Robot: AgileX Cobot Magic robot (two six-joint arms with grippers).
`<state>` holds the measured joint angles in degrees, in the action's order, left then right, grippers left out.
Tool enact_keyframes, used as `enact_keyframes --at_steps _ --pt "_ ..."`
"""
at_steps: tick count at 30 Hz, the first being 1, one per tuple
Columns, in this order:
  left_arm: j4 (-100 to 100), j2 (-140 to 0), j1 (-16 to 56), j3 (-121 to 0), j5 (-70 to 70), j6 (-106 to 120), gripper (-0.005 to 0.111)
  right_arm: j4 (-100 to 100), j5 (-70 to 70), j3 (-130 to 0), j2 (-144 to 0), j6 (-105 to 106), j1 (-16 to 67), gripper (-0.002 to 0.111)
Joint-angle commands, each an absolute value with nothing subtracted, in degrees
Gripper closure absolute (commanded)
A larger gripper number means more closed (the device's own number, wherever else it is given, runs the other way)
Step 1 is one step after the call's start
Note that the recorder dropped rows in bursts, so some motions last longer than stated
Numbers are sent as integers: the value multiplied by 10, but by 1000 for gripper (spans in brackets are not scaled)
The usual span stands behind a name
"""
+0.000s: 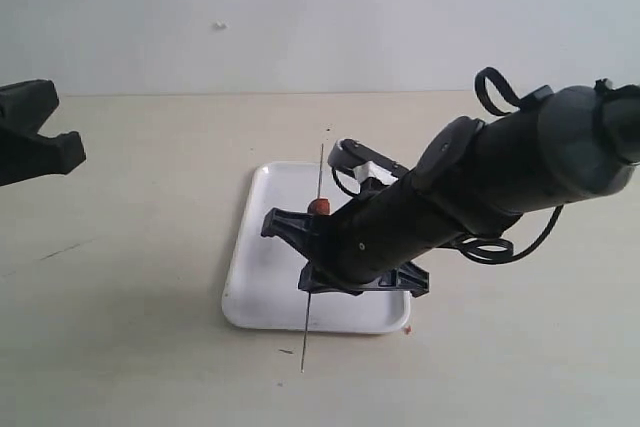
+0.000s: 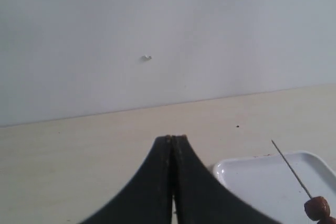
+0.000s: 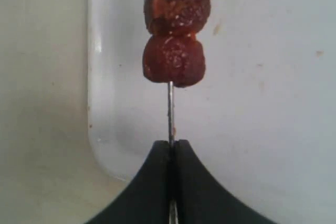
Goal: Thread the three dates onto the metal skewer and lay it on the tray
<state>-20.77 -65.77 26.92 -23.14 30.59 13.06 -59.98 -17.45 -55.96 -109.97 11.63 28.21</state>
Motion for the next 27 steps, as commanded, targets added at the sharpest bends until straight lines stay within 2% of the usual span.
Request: enact_keyframes --at_steps 1,8,11,12,14,16,27 --pt "-215 -630 268 -203 350 115 107 -593 -159 -558 -1106 124 284 108" --pt "-215 -586 268 -192 354 115 107 -579 -188 -558 -1107 124 284 105" --pt "-216 -577 268 -192 340 113 107 -579 -187 -558 -1107 123 284 90" --pt "-216 -572 268 -192 332 113 107 -579 -185 -558 -1107 122 284 80" --pt "-216 -568 268 -192 331 110 107 -579 -178 -558 -1107 119 284 69" --pt "-216 -564 268 -192 329 98 107 -579 -174 -558 -1107 120 284 65" --pt "-213 -536 268 -192 313 98 107 -564 -153 -558 -1107 107 284 65"
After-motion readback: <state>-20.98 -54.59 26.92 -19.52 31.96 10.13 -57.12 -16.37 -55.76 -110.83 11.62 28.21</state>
